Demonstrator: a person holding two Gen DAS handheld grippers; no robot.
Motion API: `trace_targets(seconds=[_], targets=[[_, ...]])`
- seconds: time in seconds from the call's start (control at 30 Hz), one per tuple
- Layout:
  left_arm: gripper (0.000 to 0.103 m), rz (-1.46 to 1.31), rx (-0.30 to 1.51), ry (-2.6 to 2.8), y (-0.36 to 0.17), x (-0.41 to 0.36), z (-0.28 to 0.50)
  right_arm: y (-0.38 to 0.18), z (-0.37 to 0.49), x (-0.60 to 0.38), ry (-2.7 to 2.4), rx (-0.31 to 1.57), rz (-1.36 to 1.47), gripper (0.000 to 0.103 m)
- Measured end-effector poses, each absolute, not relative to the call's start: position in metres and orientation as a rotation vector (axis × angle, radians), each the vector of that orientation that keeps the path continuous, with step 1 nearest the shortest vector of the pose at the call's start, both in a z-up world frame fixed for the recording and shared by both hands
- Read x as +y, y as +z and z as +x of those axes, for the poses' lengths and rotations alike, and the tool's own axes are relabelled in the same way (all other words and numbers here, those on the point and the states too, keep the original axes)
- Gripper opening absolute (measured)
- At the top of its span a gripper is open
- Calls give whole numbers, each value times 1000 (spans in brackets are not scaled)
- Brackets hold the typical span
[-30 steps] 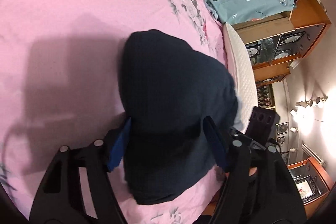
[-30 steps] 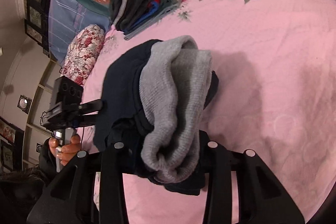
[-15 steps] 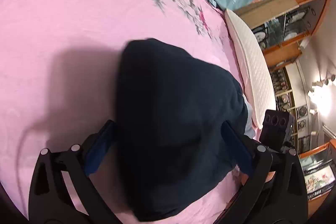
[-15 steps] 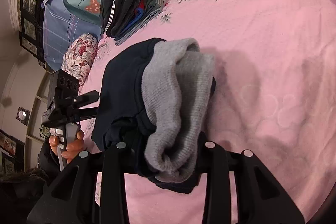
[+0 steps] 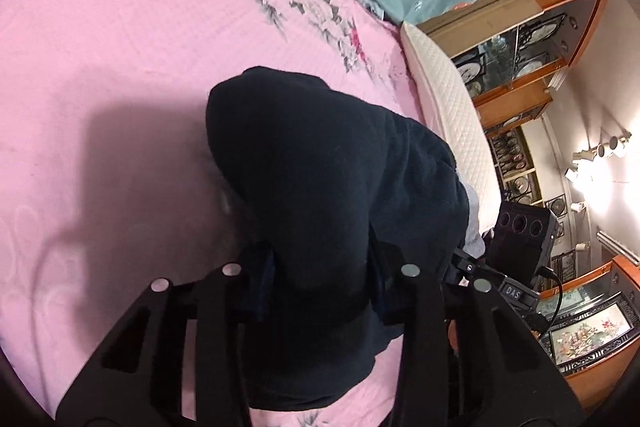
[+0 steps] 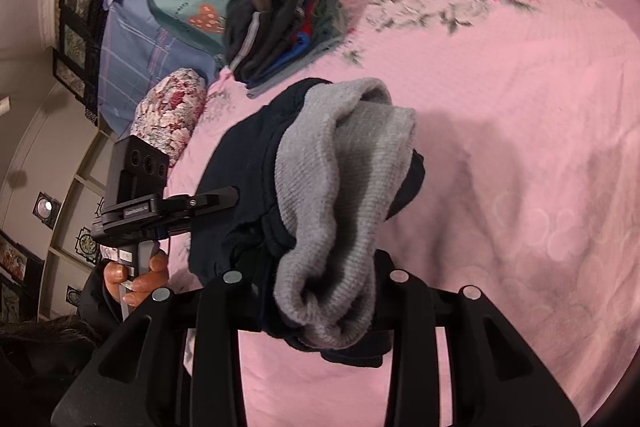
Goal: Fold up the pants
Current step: 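Lift the bundle with both tools and place it on the clothes stack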
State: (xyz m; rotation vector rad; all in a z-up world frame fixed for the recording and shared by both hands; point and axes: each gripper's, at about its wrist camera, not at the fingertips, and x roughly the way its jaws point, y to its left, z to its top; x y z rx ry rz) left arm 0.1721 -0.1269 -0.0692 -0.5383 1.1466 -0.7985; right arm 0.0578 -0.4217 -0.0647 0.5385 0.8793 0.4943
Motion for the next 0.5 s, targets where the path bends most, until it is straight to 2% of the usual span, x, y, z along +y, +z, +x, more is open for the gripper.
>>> trace_targets(seconds=[0.17,0.33,0.5], targets=[[37,-555,1016,-777,-25,-98,168,-18,69,-396,529,819,470,34],[37,-495,824,-701,65,-66,194,71,109,-354,567,690,352,34],[37,-434,606,-585,164,-40,252,152,167,-313,551,535,285,34]])
